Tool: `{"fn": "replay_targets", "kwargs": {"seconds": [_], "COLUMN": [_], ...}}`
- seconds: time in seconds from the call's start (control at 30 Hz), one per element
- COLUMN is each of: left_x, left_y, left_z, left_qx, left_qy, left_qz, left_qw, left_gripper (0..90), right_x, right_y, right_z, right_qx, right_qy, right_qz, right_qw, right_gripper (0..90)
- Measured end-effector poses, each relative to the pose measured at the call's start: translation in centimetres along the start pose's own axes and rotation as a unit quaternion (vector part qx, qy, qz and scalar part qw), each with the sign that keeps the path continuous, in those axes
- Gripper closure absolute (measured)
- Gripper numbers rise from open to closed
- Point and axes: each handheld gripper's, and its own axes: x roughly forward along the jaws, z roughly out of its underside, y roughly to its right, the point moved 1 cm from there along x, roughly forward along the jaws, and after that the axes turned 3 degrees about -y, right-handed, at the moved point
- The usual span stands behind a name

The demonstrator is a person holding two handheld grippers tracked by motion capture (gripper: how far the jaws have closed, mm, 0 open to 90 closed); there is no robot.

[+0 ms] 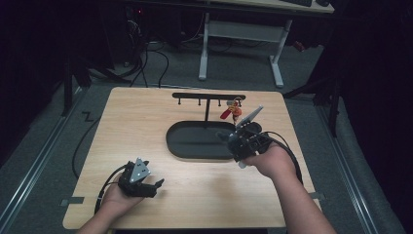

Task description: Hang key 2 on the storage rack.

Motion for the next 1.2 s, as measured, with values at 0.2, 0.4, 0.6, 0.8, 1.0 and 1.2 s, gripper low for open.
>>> {"fn": "replay_targets", "kwargs": {"seconds": [0.2,0.4,0.6,0.8,1.0,1.2], "left_x": [-0.1,-0.1,-0.2,0.0,0.0,-0.2], "left_y": [-0.1,-0.1,-0.1,-0.2,-0.1,-0.2], "left_z": [0.1,0.2,0.2,0.2,0.2,0.3], "left_qx": [0.000,0.000,0.000,-0.001,0.001,0.000], "left_qy": [-0.002,-0.004,-0.005,-0.007,-0.008,-0.008], "left_qz": [0.001,0.002,0.004,0.006,0.007,0.007], "left_qw": [1.0000,1.0000,1.0000,1.0000,0.9999,0.9999], "left_gripper": [16.8,16.8,16.8,16.9,16.9,16.9], "right_x": [-0.4,-1.2,-2.2,-3.0,-3.3,-3.4], "right_y": [0.0,-0.1,0.3,0.3,0.5,0.9], "right_z": [-1.4,-3.1,-4.4,-5.6,-6.7,-7.4], "right_qx": [-0.005,-0.007,-0.007,-0.005,0.003,0.008], "right_qy": [-0.011,-0.021,-0.013,-0.013,-0.004,-0.001], "right_qz": [-0.002,0.004,0.008,0.015,0.019,0.027], "right_qw": [0.9999,0.9998,0.9999,0.9998,0.9998,0.9996], "right_gripper": [47.7,47.7,47.7,47.7,47.7,47.7]}}
